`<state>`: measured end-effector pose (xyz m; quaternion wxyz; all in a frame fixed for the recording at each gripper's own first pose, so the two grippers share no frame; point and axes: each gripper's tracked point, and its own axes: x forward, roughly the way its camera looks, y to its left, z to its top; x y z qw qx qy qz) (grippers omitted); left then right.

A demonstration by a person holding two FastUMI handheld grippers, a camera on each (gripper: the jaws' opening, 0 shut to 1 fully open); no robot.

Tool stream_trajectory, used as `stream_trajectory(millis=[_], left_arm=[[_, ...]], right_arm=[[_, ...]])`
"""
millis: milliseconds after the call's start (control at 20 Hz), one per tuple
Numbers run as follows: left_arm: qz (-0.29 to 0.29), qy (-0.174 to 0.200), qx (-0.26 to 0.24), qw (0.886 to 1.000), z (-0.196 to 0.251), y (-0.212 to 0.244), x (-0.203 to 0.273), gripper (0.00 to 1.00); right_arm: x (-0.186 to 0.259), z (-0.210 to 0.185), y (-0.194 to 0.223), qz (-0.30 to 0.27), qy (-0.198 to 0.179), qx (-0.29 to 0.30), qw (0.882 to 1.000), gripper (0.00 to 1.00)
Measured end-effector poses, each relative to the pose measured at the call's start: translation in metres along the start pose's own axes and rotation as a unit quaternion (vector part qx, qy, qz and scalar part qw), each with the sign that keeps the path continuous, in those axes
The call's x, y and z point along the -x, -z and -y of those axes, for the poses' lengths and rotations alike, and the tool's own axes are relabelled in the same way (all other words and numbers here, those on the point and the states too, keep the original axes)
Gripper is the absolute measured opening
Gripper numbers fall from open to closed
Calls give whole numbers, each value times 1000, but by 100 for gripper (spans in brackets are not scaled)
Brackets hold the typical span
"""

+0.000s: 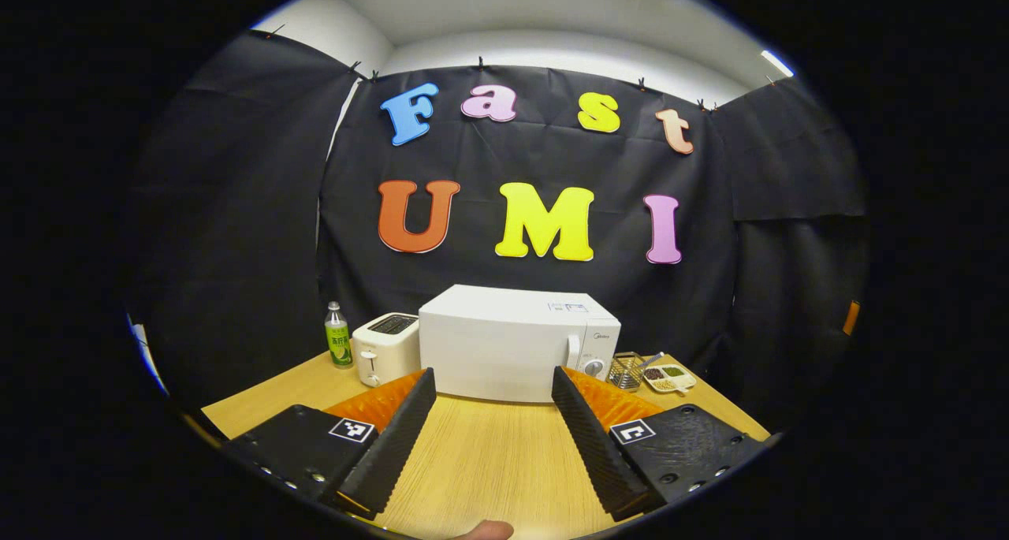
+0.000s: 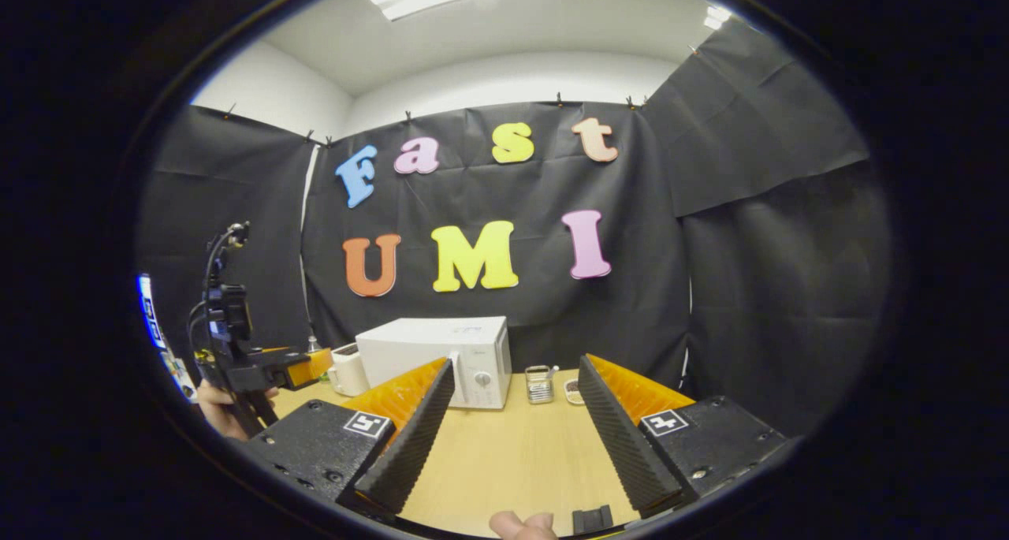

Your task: Open the microwave oven with the left hand, put the food in, and close the microwave oven.

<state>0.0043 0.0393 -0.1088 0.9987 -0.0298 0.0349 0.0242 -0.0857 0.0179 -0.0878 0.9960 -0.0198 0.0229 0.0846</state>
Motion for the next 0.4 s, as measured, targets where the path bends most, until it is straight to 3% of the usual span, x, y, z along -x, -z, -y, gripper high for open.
stream_trajectory(millis=[50,300,350,400], left_arm=[[1,-2,-8,1000,-3,-1,13,93],[25,-12,-37,999,-10,-22,64,93],[31,-9,-40,999,-9,-27,71,93],[34,-7,-42,999,-9,-29,78,81]], right_arm=[[3,-5,-3,4,-3,3,1000,100],[13,-18,-10,16,-7,13,1000,100],[15,-17,-10,15,-4,13,1000,91],[15,-15,-11,19,0,12,1000,91]])
